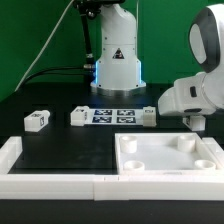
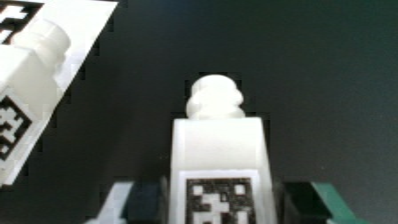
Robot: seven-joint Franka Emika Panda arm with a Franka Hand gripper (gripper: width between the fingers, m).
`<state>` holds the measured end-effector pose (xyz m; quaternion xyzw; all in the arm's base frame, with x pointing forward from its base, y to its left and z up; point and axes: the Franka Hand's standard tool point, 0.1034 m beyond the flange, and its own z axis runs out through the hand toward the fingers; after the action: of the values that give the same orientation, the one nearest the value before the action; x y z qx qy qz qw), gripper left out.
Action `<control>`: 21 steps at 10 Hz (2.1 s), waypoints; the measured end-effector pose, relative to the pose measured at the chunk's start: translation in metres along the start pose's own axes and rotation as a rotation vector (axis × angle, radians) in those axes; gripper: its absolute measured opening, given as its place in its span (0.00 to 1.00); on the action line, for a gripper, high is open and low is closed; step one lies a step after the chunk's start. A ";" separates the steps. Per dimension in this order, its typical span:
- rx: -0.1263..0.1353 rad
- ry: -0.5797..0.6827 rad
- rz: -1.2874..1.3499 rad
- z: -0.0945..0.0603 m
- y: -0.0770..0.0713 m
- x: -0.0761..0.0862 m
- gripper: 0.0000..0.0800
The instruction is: Assemble one leg
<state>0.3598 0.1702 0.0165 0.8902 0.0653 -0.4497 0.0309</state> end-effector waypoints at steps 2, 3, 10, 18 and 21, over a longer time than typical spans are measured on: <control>-0.001 -0.001 0.004 -0.013 0.003 -0.010 0.36; -0.004 0.011 0.007 -0.030 0.006 -0.022 0.36; 0.013 0.185 0.025 -0.075 0.013 -0.036 0.36; 0.073 0.998 0.018 -0.109 0.040 -0.027 0.36; 0.081 1.278 -0.018 -0.133 0.046 -0.025 0.36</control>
Offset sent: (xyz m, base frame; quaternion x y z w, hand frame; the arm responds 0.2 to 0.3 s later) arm 0.0141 -0.0099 0.0592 -0.0137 0.0019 0.0190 0.9997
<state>0.4578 0.1381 0.1155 0.9826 0.0613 0.1674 -0.0518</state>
